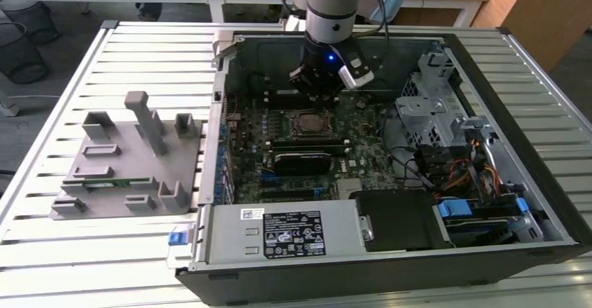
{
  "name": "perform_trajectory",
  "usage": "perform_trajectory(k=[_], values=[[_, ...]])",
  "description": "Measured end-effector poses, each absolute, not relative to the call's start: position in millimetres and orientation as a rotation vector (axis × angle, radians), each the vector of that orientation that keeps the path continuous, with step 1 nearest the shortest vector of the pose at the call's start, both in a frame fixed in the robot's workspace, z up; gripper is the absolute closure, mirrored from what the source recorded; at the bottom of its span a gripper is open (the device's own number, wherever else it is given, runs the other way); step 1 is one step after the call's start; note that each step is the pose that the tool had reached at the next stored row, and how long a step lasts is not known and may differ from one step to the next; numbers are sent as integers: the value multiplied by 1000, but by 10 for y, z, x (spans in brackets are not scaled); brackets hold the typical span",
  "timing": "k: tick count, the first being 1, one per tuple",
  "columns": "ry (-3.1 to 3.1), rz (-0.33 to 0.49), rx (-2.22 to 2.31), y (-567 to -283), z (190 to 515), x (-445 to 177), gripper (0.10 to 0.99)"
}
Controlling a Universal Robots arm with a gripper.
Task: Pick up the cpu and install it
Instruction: 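Install the first cpu locking lever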
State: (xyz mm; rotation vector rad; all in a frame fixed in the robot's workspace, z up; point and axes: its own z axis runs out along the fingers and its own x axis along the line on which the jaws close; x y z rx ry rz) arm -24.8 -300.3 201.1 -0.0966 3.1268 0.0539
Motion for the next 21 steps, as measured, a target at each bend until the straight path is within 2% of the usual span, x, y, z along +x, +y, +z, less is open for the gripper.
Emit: perform_trajectory(k=[10,21], values=[[3128,15,-97,-3004,1987,-248,980],[3128,10,-98,-3001,1949,-246,980]])
